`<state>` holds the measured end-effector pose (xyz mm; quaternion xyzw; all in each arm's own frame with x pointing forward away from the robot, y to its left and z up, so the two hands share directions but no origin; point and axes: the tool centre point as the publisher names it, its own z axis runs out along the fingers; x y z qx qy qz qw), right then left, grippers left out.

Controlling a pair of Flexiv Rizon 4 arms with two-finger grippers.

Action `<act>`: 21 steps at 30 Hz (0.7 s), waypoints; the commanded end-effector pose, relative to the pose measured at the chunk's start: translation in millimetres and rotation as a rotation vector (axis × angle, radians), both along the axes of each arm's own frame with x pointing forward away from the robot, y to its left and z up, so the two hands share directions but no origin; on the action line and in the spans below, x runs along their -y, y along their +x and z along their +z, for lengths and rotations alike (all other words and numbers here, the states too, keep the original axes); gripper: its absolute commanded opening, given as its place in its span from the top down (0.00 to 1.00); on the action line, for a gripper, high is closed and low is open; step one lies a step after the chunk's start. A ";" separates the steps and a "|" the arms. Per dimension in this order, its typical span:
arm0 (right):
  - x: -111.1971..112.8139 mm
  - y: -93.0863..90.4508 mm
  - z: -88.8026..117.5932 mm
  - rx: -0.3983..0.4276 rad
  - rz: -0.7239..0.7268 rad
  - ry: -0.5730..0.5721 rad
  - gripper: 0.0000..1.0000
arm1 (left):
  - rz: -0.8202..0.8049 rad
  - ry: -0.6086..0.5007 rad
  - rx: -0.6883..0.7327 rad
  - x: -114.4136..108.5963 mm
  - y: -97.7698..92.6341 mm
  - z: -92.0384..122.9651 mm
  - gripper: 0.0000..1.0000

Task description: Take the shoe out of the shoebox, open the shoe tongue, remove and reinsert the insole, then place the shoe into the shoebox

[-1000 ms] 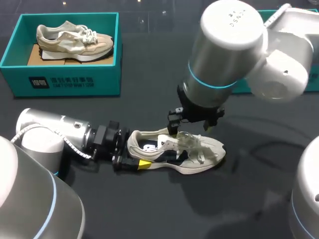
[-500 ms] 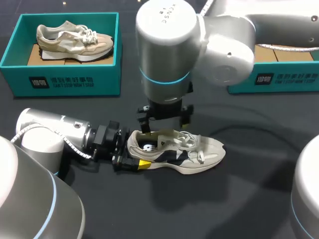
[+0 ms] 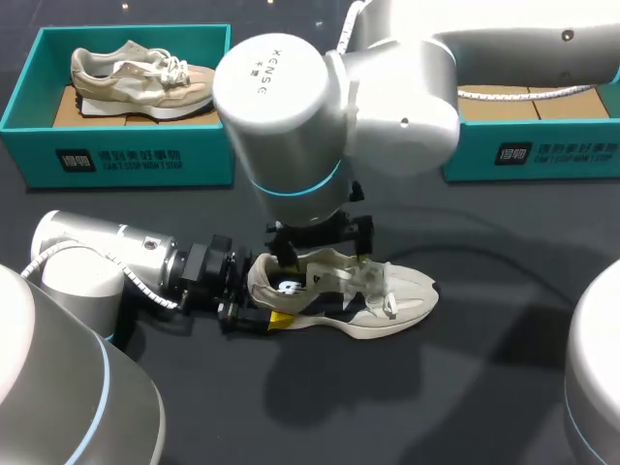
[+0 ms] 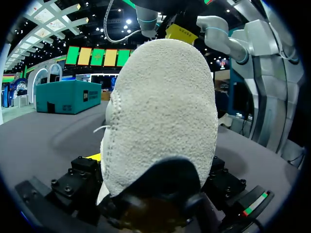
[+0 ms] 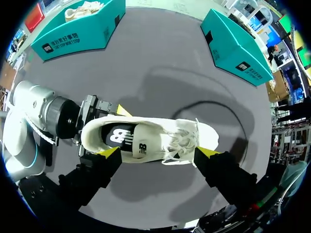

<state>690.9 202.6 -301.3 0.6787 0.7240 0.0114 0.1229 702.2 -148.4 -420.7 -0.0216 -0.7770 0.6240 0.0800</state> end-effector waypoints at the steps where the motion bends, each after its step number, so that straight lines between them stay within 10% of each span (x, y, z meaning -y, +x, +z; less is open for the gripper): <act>1: -1.9 -0.6 -12.3 0.007 -0.024 0.007 0.00 | -0.001 0.001 0.000 1.6 2.5 -1.7 1.00; 21: -18.0 6.1 -39.6 -0.006 -0.040 -0.119 0.00 | -0.001 0.001 0.000 1.6 2.5 -1.7 1.00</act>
